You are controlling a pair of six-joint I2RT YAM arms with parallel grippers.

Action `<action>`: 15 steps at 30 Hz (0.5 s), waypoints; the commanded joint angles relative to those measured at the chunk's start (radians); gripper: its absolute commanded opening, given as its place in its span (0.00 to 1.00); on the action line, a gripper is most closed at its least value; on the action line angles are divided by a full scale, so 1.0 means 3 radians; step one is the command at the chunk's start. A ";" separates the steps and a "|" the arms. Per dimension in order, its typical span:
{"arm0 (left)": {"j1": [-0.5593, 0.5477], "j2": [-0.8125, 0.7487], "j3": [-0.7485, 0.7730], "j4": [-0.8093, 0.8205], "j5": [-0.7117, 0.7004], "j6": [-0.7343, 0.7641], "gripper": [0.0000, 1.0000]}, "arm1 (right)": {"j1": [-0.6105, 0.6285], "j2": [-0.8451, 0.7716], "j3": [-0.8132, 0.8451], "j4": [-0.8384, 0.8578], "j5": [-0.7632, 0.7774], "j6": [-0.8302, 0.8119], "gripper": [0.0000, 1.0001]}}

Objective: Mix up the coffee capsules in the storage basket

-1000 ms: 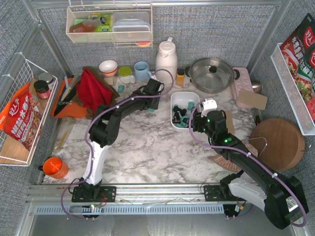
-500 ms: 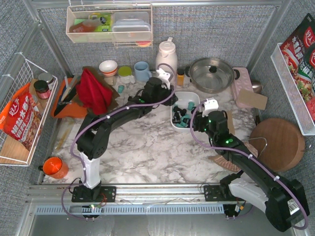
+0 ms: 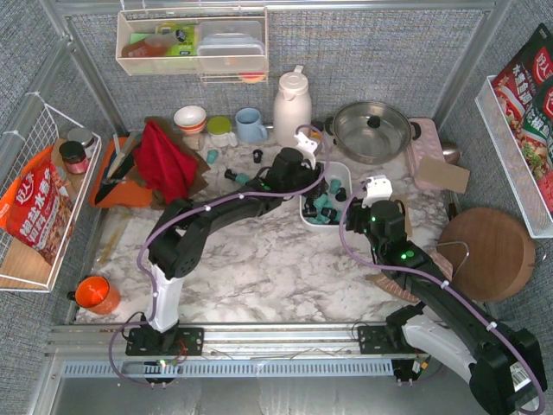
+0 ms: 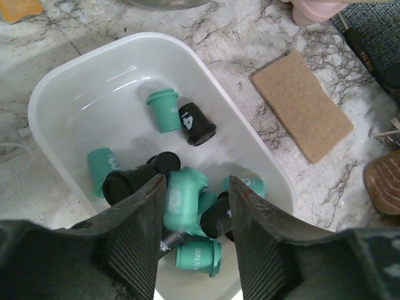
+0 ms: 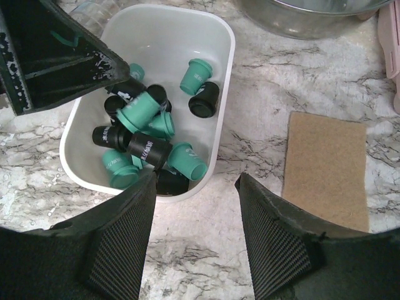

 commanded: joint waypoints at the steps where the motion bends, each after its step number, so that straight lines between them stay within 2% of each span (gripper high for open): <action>1: -0.0005 -0.0123 -0.0089 0.0079 -0.0223 0.0050 0.57 | 0.0001 0.0007 0.0014 0.0045 0.0047 0.0030 0.59; 4: -0.0005 -0.0198 -0.0207 0.0164 -0.0335 0.0105 0.66 | 0.0000 0.0007 0.0014 0.0050 0.0042 0.0030 0.59; 8: -0.0006 -0.0441 -0.0409 0.0210 -0.0791 0.0217 0.67 | -0.0004 0.0019 0.0014 0.0051 0.0036 0.0030 0.60; 12: 0.0036 -0.0546 -0.0485 -0.0064 -0.1433 0.0289 0.67 | -0.0006 0.0049 0.0020 0.0061 0.0003 0.0030 0.60; 15: 0.0108 -0.0598 -0.0555 -0.0236 -0.1695 0.0361 0.68 | -0.0006 0.0086 0.0032 0.0058 -0.0023 0.0037 0.60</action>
